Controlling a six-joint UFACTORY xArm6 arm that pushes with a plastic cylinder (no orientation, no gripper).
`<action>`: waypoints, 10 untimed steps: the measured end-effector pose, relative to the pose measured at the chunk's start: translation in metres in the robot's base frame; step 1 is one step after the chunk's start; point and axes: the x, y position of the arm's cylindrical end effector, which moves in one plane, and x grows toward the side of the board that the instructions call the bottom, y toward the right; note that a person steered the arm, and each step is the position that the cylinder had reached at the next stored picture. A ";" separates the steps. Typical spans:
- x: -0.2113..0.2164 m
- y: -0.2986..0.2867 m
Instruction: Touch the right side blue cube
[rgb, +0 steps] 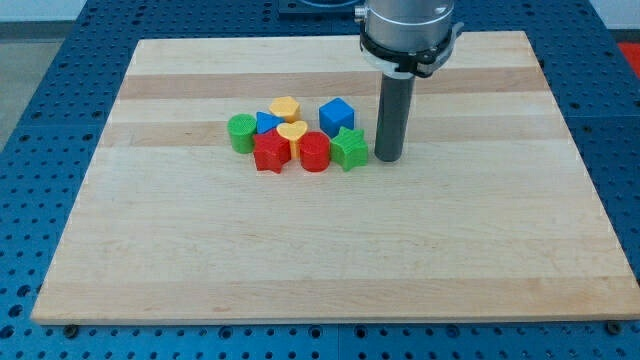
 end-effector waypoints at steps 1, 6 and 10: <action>-0.008 -0.014; -0.047 0.020; -0.048 -0.040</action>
